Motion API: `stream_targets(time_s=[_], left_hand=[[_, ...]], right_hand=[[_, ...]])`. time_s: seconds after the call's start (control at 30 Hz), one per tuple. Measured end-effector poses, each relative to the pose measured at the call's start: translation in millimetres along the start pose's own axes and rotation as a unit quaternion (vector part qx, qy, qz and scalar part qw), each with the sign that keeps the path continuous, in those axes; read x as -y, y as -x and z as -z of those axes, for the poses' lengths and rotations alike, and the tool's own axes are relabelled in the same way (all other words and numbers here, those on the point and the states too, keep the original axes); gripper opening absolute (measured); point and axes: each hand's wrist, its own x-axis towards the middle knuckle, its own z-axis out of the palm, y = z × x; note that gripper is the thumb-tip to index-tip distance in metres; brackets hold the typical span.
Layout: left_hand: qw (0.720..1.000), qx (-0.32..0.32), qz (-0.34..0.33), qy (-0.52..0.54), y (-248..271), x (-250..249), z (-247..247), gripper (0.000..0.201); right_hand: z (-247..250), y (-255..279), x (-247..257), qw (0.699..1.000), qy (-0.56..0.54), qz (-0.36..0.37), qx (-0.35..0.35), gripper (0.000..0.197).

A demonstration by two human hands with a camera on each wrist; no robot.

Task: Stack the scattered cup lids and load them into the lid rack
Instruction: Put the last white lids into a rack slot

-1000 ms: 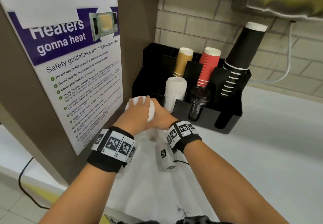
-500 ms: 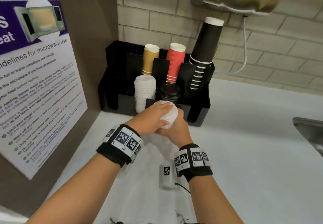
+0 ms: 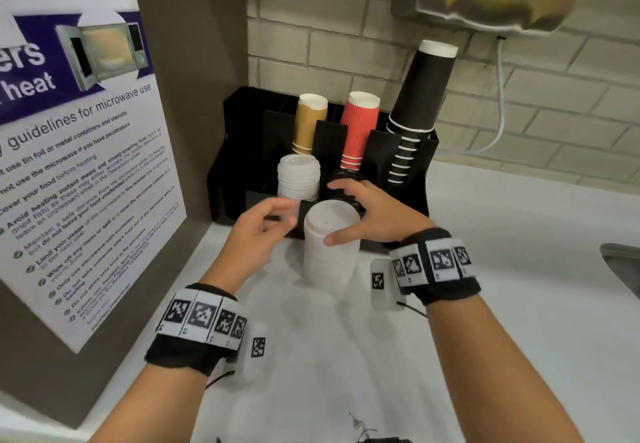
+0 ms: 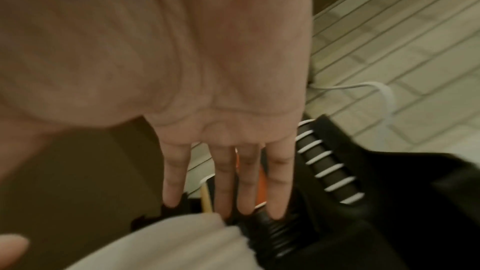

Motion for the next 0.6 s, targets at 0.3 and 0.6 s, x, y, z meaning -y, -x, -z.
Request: stream_targets(time_s=[0.3, 0.6], left_hand=[[0.998, 0.002, 0.056, 0.032, 12.7, 7.8, 1.8, 0.022], [0.998, 0.005, 0.022, 0.061, 11.6, -5.3, -10.4, 0.078]], right_hand=[[-11.8, -34.4, 14.9, 0.983, 0.172, 0.006, 0.07, 0.095], [6.8, -8.8, 29.3, 0.992, -0.039, 0.115, -0.031, 0.076]])
